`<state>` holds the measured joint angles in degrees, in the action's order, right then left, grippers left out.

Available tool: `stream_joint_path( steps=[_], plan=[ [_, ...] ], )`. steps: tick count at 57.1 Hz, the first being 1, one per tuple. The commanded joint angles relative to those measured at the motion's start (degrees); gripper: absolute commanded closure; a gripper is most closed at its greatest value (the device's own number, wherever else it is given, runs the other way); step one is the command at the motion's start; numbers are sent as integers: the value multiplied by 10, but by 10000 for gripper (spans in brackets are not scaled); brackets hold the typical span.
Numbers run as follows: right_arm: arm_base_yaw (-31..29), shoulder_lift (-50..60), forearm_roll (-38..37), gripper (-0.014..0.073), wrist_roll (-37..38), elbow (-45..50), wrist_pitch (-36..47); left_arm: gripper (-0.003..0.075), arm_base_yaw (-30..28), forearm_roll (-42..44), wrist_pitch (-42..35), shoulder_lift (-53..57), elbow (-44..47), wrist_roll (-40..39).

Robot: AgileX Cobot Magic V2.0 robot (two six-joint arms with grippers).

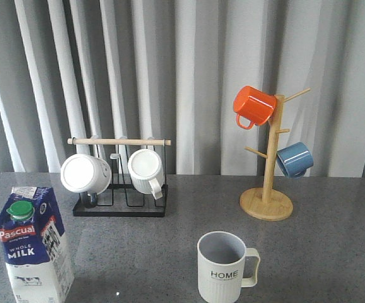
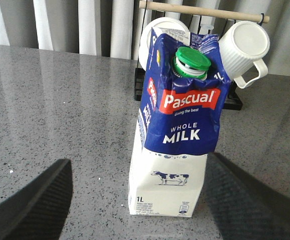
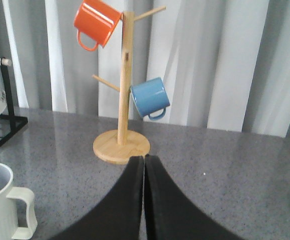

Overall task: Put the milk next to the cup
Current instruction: 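Withdraw the right gripper away from the mug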

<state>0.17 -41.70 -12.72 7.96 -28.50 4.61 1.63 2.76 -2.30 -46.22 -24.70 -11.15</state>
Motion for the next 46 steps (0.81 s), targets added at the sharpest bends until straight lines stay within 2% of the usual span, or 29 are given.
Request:
stream_joint_path(
  steps=[1, 46],
  plan=[
    [-5, 23, -15, 599, 4, -13, 46, 185, 4, -1, -44, 1, -20, 0],
    [-5, 36, -30, 600, -11, -13, 33, 185, 6, -1, -44, 1, -20, 0]
  ],
)
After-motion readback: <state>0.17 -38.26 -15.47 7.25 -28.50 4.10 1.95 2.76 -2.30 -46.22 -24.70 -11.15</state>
